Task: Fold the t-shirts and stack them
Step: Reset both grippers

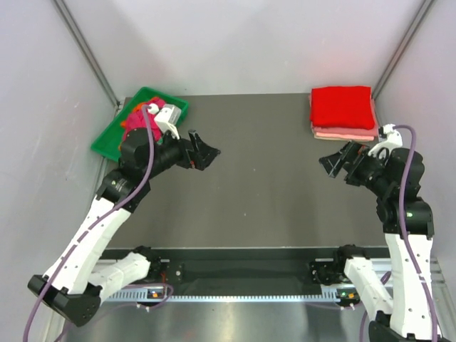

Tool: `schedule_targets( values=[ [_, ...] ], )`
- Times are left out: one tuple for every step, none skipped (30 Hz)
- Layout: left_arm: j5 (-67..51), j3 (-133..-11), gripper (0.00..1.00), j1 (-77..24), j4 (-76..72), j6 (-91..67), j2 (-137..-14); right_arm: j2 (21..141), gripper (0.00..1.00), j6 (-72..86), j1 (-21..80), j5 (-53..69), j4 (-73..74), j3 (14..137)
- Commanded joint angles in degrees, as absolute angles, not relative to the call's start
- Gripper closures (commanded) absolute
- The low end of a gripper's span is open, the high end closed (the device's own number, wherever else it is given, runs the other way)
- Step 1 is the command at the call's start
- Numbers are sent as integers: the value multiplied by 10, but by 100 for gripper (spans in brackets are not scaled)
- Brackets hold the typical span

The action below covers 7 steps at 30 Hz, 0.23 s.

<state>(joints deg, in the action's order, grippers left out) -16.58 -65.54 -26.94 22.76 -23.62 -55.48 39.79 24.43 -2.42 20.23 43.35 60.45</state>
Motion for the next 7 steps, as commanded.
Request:
schedule_targets(
  values=[
    [-162,-666,1,-270,188,-243,-554,391,0,229,-25,187,428,639],
    [-160,-669,1,-270,192,-241,-555,391,0,228,-25,186,426,642],
    [-159,-670,1,-270,195,-238,-555,391,0,227,-25,186,426,647],
    [-158,-670,1,-270,199,-237,-555,390,0,225,-25,187,425,648],
    [-158,-670,1,-269,200,-236,-555,388,0,228,-25,186,423,648],
    [-159,-668,1,-270,201,-236,-555,388,0,230,-25,185,422,648],
    [-162,-666,1,-270,202,-236,-555,386,0,232,-25,185,421,646]
  ],
)
